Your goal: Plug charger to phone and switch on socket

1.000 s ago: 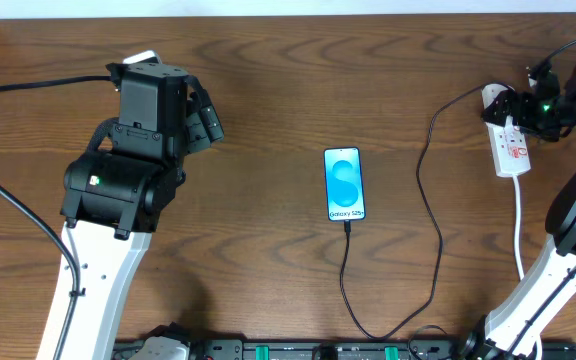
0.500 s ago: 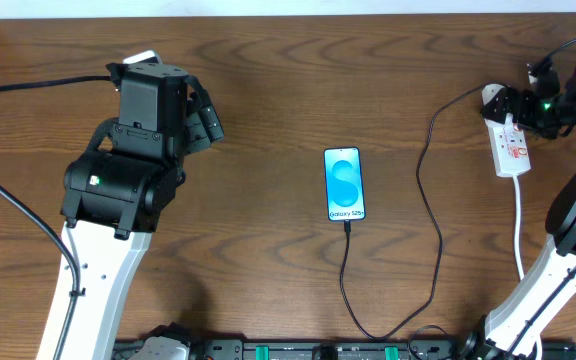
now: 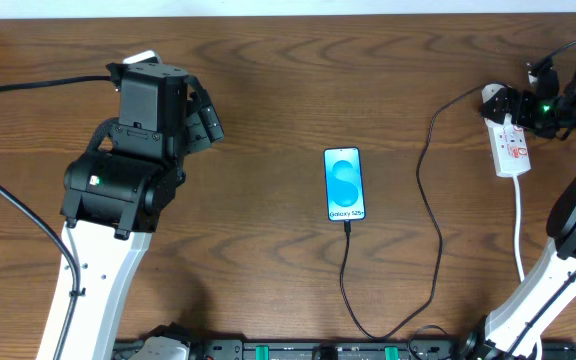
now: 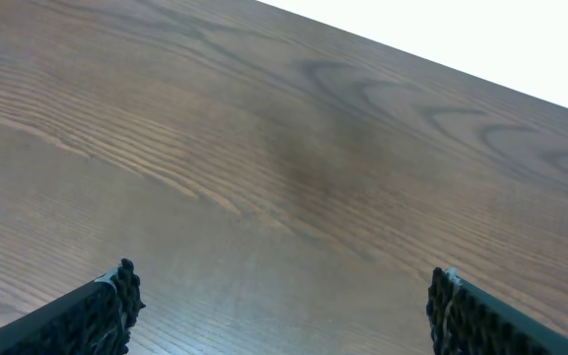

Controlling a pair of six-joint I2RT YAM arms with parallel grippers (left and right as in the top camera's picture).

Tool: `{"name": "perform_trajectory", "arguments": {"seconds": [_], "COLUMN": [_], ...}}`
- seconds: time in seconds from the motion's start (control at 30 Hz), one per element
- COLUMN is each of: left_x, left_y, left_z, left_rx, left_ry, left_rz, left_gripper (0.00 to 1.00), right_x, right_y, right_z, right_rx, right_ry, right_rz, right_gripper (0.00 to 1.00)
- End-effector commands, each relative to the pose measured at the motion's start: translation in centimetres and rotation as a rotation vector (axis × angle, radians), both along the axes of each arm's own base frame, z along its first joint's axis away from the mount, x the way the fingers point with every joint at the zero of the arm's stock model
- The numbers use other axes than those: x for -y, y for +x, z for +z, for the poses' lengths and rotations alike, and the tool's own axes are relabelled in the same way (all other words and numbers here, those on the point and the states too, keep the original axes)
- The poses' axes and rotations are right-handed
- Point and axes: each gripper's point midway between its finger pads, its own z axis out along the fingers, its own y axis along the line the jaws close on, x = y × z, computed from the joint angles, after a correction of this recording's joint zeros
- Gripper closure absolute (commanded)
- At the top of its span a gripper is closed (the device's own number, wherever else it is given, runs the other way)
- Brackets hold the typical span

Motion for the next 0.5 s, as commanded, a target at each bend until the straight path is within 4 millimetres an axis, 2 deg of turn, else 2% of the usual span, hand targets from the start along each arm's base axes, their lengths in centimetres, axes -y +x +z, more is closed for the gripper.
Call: {"name": "perform_trajectory", "arguments": {"seconds": [0.0,0.33,0.47], "left_x": [-0.5,-0.5,-0.5], "left_y": [0.0,0.0,0.0], "left_z": [-0.3,-0.3,-0.3], "left_rx": [-0.009,-0.009,-0.009], "left_ry": [0.025,0.025,0.025], "left_rz": [0.012,0.012,0.012], "left_gripper": [0.06,0.06,0.06], "right_x": [-3.3,-0.6,-0.3], "right_y": [-1.4,1.1,1.7], "right_z": [-2.0,-1.1,-0.3], "right_rx": [-0.064,0.046,0.082], "right_ry": [0.120,-0.010,-0.037], "right_rz": [0.033,0.031,0.066], "right_gripper": [0.01,0.01,0.01]}}
